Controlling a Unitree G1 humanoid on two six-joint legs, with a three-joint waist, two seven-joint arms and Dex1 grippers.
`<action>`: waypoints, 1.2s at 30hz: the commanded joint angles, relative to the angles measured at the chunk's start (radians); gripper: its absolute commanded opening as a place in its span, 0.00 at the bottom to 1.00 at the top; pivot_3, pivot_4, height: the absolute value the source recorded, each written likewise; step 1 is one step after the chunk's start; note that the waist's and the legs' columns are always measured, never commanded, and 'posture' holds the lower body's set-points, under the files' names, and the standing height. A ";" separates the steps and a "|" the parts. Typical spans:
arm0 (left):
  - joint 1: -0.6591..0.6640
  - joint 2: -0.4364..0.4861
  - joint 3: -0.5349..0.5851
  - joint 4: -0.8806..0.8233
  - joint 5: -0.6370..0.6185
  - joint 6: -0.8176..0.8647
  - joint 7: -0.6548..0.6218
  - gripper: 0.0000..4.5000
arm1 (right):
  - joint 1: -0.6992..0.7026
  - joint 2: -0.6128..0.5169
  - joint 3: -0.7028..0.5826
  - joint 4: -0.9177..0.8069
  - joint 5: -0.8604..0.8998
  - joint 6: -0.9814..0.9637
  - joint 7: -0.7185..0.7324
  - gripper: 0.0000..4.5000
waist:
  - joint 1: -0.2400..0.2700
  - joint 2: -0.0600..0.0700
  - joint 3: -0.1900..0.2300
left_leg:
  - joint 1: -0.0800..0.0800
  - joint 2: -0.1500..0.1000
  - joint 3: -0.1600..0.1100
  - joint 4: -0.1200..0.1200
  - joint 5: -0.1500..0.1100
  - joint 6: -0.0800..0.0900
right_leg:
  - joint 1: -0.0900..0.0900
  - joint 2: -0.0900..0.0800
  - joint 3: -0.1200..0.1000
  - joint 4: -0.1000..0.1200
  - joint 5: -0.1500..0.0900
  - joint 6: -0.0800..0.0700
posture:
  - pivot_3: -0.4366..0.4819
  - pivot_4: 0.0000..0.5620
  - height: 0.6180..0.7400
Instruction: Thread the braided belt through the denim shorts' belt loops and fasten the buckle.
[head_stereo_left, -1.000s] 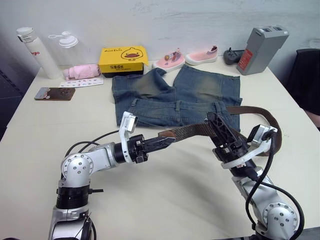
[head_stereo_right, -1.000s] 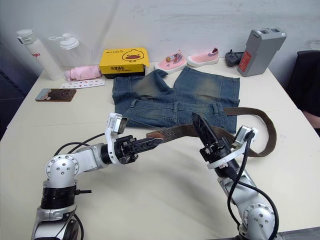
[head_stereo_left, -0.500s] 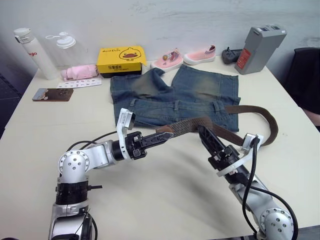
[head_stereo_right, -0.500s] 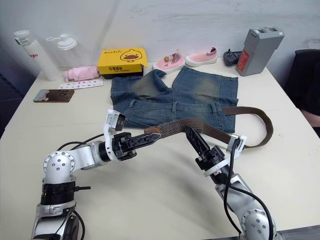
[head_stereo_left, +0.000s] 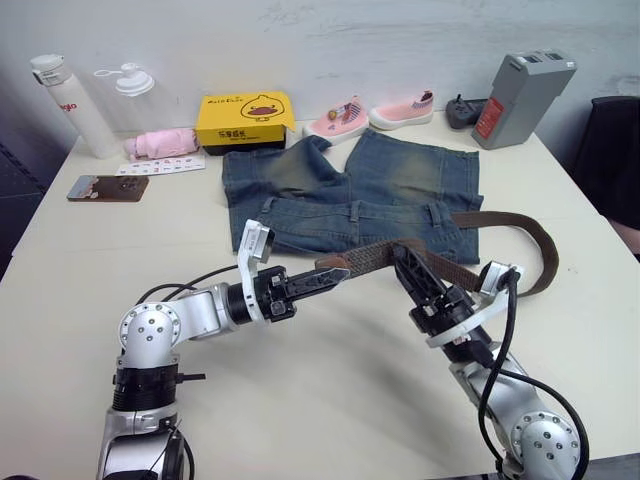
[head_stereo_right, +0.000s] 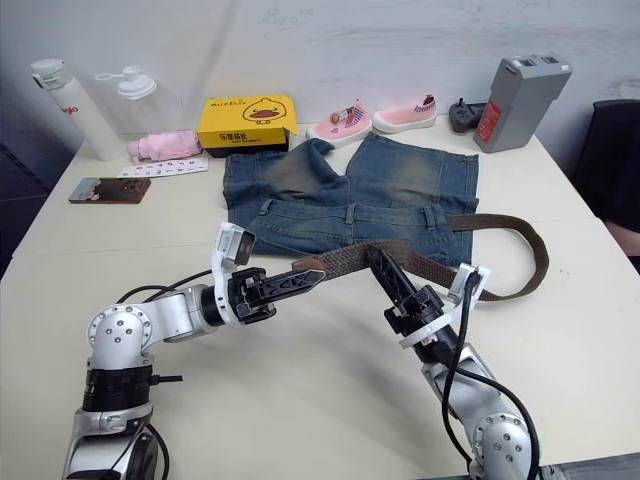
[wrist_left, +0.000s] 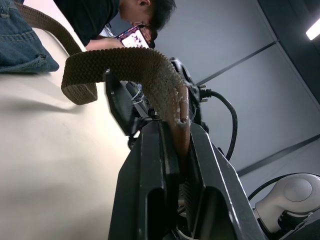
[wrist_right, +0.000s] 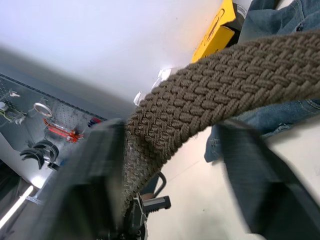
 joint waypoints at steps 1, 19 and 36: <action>0.004 0.009 -0.013 -0.049 -0.020 -0.010 -0.003 0.00 | -0.005 0.002 -0.006 -0.054 0.030 -0.017 0.016 0.24 | 0.000 0.000 0.000 | 0.000 0.000 0.000 0.000 0.000 0.000 | 0.000 0.000 0.000 0.000 0.000 0.000 | 0.48 0.27 0.77; -0.091 0.173 -0.395 -0.006 0.703 -0.526 -0.322 0.99 | -0.012 0.006 -0.212 -0.026 0.134 -0.162 -0.024 0.00 | 0.003 0.002 -0.001 | -0.002 -0.001 0.005 -0.003 0.000 -0.001 | -0.006 0.000 0.004 0.000 0.000 0.000 | 0.48 0.27 0.77; -0.606 0.045 -0.788 1.144 1.913 -1.647 0.246 0.64 | 0.006 -0.013 -0.211 -0.099 0.157 -0.168 -0.021 0.00 | 0.002 -0.006 0.002 | -0.010 0.001 0.018 -0.006 0.003 0.003 | -0.011 0.001 0.005 -0.001 0.004 0.005 | 0.48 0.27 0.77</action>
